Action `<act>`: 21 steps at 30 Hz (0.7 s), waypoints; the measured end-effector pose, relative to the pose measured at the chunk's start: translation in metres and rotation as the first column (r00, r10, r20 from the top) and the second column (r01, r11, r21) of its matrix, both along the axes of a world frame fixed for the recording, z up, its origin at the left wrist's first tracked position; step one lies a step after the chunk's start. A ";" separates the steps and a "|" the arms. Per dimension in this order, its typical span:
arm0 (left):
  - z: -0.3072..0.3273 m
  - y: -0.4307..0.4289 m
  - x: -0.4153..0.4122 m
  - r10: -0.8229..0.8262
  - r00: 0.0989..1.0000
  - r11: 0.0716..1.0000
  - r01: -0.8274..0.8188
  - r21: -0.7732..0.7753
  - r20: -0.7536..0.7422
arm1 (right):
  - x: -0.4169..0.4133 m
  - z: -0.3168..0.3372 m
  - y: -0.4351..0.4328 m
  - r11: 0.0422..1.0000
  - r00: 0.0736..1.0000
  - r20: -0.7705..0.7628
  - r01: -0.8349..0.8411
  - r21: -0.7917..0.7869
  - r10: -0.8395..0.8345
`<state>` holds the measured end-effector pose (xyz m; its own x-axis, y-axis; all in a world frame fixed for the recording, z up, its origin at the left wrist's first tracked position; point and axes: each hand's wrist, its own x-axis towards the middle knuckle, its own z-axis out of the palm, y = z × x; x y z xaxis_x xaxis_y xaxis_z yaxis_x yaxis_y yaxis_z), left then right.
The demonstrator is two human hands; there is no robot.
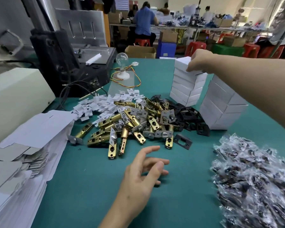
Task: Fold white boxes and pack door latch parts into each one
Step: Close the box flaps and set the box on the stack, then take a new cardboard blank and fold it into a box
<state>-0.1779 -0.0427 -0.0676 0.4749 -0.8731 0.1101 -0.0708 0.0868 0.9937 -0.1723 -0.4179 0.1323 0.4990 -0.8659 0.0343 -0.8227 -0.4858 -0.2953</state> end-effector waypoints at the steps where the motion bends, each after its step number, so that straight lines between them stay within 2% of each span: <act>1: 0.000 0.000 0.000 -0.005 1.000 1.000 0.005 0.002 0.005 | 0.001 -0.002 -0.001 1.000 1.000 -0.011 0.000 -0.027 0.000; 9: 0.005 0.001 -0.001 -0.010 1.000 1.000 0.009 0.005 0.024 | 0.004 -0.008 0.004 0.985 0.986 -0.166 0.001 -0.172 -0.030; 12: 0.007 0.001 -0.002 -0.010 0.999 1.000 0.010 0.007 0.032 | 0.009 -0.012 0.025 0.930 0.972 -0.236 -0.079 -0.360 -0.009; 15: 0.009 0.001 -0.002 -0.011 0.999 1.000 0.010 0.029 0.040 | 0.029 -0.019 0.074 0.798 0.932 -0.208 -0.362 -0.482 0.297; 18: 0.010 0.001 -0.002 -0.002 0.999 0.999 0.000 0.048 0.043 | 0.055 -0.032 0.151 0.643 0.754 -0.171 -0.637 -0.424 0.634; 21: 0.009 0.001 -0.002 0.005 0.998 0.997 -0.009 0.082 0.057 | 0.089 -0.058 0.230 0.473 0.556 -0.188 -0.808 -0.350 0.810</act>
<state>-0.1796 -0.0416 -0.0585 0.4762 -0.8770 0.0647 -0.1273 0.0040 0.9919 -0.0837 -0.1878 0.0746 0.9705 0.0062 0.2409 -0.0069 -0.9985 0.0536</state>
